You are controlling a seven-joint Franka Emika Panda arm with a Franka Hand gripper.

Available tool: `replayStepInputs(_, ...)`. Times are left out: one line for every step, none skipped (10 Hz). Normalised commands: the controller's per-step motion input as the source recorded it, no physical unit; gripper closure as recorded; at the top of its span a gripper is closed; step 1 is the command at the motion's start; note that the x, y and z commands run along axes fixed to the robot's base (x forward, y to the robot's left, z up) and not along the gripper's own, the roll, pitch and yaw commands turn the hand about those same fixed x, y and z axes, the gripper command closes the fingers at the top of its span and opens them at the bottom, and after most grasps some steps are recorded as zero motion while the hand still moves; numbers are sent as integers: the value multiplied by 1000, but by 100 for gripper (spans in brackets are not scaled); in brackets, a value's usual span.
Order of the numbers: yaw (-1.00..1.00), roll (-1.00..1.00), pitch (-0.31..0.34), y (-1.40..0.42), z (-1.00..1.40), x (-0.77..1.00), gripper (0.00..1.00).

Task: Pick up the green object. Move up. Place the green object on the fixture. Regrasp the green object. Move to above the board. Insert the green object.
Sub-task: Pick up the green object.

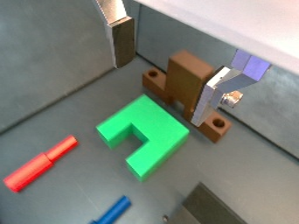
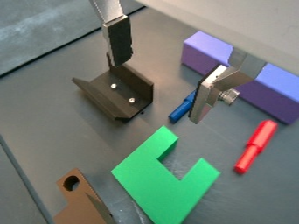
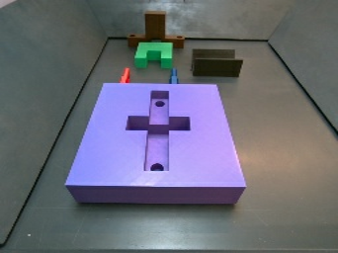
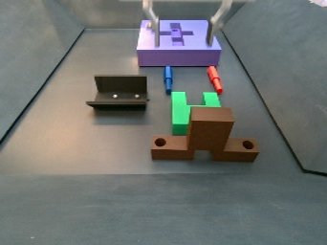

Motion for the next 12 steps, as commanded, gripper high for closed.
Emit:
replayStepInputs(-34, -83, -224, -86, -794, 180, 0)
replayStepInputs(-100, -99, -226, -171, -766, 106, 0)
replayStepInputs(-200, -117, -209, -271, -743, 0, 0)
replayStepInputs(-194, -131, -179, -294, -734, 0, 0)
replayStepInputs(-149, -140, -149, -286, -743, 0, 0)
replayStepInputs(-31, -161, -116, -149, -740, 0, 0)
replayStepInputs(0, -150, -106, 0, -766, 0, 0)
replayStepInputs(0, 0, -83, 34, -666, 0, 0)
replayStepInputs(0, 0, -63, 49, -563, 0, 0)
replayStepInputs(0, 0, -27, 6, -497, 0, 0)
replayStepInputs(0, 0, -37, 0, -391, 0, 0)
replayStepInputs(-83, -17, 0, 129, -6, -57, 0)
